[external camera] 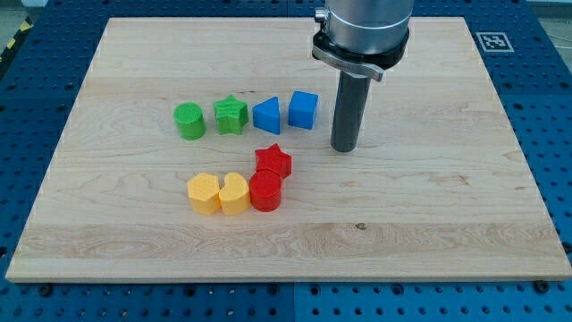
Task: Move your arm downwards
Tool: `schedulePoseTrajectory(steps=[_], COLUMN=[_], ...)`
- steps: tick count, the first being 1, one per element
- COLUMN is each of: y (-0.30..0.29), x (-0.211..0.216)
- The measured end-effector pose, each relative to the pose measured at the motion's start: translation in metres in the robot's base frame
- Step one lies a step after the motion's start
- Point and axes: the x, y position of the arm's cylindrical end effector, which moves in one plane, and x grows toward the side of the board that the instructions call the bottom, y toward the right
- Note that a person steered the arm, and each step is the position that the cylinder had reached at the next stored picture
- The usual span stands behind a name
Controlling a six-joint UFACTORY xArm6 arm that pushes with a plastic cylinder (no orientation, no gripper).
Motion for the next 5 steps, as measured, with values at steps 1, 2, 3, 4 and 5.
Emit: schedulePoseTrajectory(steps=[1, 2, 3, 4, 5], y=[0.001, 0.032, 0.06, 0.06, 0.06], x=[0.0, 0.001, 0.031, 0.08, 0.134])
